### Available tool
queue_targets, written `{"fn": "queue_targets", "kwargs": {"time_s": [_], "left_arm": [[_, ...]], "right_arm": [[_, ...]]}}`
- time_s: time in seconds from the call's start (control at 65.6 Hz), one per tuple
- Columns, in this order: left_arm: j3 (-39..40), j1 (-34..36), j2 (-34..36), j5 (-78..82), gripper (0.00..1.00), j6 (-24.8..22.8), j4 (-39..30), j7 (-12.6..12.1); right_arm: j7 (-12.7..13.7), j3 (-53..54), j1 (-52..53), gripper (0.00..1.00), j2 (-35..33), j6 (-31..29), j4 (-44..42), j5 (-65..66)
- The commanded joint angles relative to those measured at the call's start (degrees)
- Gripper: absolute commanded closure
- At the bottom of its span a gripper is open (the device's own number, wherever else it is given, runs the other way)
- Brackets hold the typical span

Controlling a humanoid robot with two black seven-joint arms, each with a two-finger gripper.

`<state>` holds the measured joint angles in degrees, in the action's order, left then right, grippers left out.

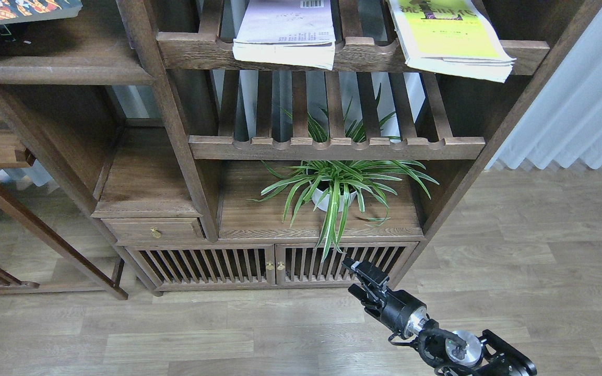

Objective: Organize books on shelf
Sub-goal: 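Place the small blue book on the upper shelf with the left gripper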

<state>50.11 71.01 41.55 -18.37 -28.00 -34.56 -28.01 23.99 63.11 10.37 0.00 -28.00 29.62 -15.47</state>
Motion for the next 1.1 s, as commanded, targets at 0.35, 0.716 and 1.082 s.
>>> {"fn": "queue_targets", "kwargs": {"time_s": [0.35, 0.716, 1.082], "left_arm": [[-1.0, 1.6, -3.3, 0.7, 0.02, 0.0, -2.7, 0.0], [-0.5, 3.2, 0.7, 0.5, 0.01, 0.0, -8.0, 0.0], [-0.5, -5.4, 6.0, 0.4, 0.01, 0.0, -10.9, 0.0]], "right_arm": [[0.0, 0.0, 0.2, 0.01, 0.0, 0.0, 0.0, -0.1], [0.0, 0.0, 0.2, 0.01, 0.0, 0.0, 0.0, -0.1], [0.0, 0.1, 0.1, 0.01, 0.0, 0.0, 0.0, -0.2]]}}
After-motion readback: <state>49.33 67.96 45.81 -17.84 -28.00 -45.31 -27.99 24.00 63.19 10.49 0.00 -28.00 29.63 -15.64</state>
